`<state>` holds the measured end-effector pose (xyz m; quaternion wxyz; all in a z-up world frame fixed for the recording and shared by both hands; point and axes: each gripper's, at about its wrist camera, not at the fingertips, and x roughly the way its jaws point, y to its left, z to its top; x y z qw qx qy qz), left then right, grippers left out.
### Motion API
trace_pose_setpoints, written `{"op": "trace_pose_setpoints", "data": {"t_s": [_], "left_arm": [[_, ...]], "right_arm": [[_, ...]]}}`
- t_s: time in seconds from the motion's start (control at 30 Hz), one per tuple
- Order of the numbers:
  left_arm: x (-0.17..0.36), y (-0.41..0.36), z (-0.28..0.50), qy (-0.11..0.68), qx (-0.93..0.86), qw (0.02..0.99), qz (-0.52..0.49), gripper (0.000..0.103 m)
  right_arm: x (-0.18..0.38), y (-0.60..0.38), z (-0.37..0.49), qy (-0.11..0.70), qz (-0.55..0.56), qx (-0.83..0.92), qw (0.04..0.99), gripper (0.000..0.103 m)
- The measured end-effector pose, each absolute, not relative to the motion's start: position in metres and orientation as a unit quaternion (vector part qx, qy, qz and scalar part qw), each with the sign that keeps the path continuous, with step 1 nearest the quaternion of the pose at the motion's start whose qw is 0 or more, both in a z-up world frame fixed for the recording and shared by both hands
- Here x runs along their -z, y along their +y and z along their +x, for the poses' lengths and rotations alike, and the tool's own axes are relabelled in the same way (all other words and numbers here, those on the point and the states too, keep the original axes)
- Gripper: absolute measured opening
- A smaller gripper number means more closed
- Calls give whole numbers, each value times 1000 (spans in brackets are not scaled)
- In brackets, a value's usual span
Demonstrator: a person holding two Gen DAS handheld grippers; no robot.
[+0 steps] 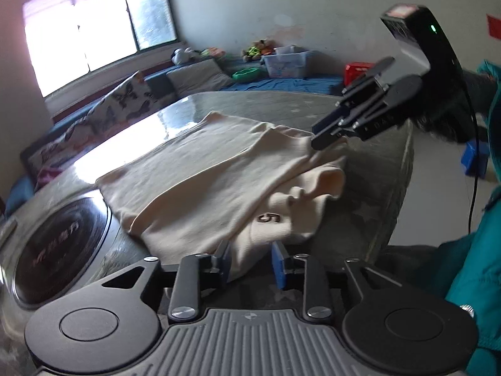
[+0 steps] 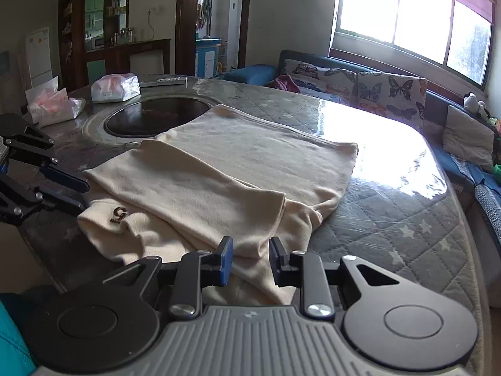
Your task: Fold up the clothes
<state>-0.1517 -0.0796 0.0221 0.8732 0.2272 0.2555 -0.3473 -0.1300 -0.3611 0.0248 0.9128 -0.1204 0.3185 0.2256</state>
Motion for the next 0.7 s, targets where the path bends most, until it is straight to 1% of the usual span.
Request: {"op": "trace_pose_setpoints", "data": {"t_s": [0.13, 0.23, 0.3, 0.33, 0.37, 0.4, 0.43, 0.47, 0.5, 0.53, 0.7], "left_arm": [[-15, -87, -153, 240, 351, 870, 248, 33], [-11, -92, -154, 230, 353, 869, 259, 33], [-8, -95, -154, 224, 355, 868, 266, 33], [-7, -96, -153, 221, 356, 868, 268, 32], [-7, -96, -152, 219, 356, 869, 265, 28], [-8, -95, -150, 219, 356, 871, 257, 23], [-10, -93, -145, 222, 355, 875, 242, 14], [-13, -92, -141, 226, 353, 879, 228, 9], [-16, -90, -136, 229, 351, 883, 213, 9], [-19, -88, -131, 232, 349, 886, 198, 9], [-34, -80, -107, 247, 344, 897, 130, 8]], "right_arm": [[-27, -364, -142, 319, -143, -226, 909, 28], [-26, -364, -151, 323, -165, -232, 903, 35], [-24, -363, -157, 325, -182, -238, 897, 36], [-23, -362, -160, 325, -189, -241, 895, 39], [-23, -360, -163, 324, -198, -245, 892, 44], [-22, -358, -166, 321, -208, -249, 890, 45], [-21, -355, -168, 317, -219, -254, 887, 46], [-20, -353, -170, 312, -230, -259, 885, 49], [-19, -350, -172, 307, -241, -265, 882, 53], [-18, -348, -174, 303, -252, -270, 879, 54], [-14, -332, -175, 274, -284, -297, 870, 54]]}}
